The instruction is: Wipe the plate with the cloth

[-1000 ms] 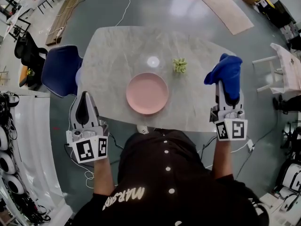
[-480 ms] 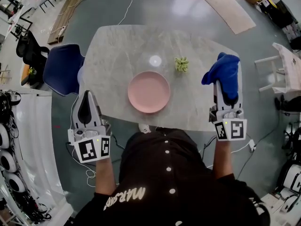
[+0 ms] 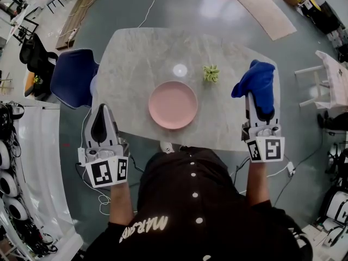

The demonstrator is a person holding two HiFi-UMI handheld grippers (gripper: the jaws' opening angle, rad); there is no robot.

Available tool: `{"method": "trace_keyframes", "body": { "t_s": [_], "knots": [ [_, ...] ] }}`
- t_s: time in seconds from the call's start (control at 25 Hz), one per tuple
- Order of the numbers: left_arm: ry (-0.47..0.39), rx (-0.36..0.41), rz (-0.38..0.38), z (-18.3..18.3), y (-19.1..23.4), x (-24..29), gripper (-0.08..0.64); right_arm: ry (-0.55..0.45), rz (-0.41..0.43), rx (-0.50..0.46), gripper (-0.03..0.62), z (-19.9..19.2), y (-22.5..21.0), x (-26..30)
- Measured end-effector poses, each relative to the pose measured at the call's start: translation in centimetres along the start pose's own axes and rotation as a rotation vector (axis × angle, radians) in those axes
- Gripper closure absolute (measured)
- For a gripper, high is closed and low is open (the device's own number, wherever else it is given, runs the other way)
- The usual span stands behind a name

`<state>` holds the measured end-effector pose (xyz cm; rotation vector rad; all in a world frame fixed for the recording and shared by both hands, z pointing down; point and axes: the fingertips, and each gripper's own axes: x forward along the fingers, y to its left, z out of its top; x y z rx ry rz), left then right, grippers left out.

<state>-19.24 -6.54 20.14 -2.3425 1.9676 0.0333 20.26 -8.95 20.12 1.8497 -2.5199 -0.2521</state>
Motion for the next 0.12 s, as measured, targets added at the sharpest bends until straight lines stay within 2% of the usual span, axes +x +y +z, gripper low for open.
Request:
{"method": "trace_keyframes", "body": {
  "t_s": [0.12],
  "knots": [
    [-0.002,0.000,-0.004,-0.10,-0.04,0.05,0.543,0.002,0.004,-0.002,0.446,-0.27,0.22,0.10]
  ]
}}
